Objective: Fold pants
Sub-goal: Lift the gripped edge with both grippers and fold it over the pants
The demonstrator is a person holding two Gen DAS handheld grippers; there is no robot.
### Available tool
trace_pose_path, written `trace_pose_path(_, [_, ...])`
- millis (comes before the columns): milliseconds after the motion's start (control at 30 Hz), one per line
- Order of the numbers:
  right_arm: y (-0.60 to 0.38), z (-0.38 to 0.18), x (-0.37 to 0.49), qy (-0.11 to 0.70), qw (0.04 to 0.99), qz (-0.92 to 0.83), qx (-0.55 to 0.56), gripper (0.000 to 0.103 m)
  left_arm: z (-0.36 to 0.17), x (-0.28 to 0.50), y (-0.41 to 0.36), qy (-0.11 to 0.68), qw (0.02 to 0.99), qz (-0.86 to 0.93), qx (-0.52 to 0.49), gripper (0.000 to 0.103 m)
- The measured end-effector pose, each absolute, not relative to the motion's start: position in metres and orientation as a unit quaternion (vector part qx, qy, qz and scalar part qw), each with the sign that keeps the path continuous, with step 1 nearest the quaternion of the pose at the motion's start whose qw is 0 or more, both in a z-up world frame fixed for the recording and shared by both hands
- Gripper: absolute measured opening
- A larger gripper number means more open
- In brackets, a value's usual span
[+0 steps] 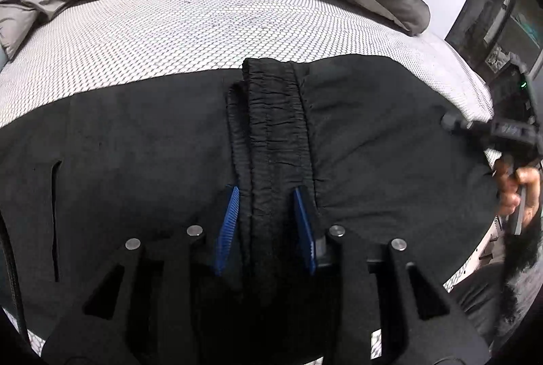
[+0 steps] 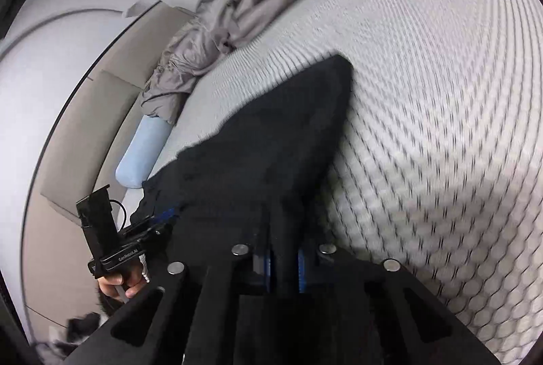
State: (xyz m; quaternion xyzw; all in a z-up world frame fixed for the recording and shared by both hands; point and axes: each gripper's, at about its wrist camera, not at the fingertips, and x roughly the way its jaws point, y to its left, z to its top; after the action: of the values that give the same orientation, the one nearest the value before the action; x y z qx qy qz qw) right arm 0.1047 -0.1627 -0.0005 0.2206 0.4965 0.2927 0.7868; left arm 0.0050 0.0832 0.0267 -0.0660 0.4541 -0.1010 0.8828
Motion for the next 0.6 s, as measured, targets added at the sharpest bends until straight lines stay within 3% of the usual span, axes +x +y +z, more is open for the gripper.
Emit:
trace_pose_path(133, [-0.187, 0.02, 0.111, 0.469, 0.821, 0.254, 0.205, 0.01, 0.029, 0.029, 0.055, 0.458, 0.879, -0.121, -0.058, 0.03])
trace_pose_path(233, [-0.191, 0.009, 0.119, 0.507, 0.838, 0.157, 0.125, 0.035, 0.025, 0.042, 0.033, 0.464, 0.881, -0.091, -0.029, 0.035])
trace_pose_path(333, [-0.202, 0.016, 0.109, 0.494, 0.852, 0.126, 0.12, 0.039, 0.029, 0.031, 0.023, 0.449, 0.891, -0.071, -0.005, 0.041])
trace_pose_path(433, [-0.203, 0.047, 0.084, 0.435, 0.886, 0.12, 0.108, 0.056, 0.037, 0.002, 0.043, 0.443, 0.893, -0.069, -0.034, 0.048])
trace_pose_path(533, [-0.189, 0.063, 0.061, 0.398, 0.892, 0.169, 0.134, 0.087, 0.049, -0.038, 0.088, 0.425, 0.901, -0.027, -0.078, 0.062])
trace_pose_path(600, [-0.18, 0.063, 0.052, 0.395, 0.887, 0.195, 0.137, 0.088, 0.057, -0.066, 0.122, 0.41, 0.905, 0.008, -0.112, 0.082])
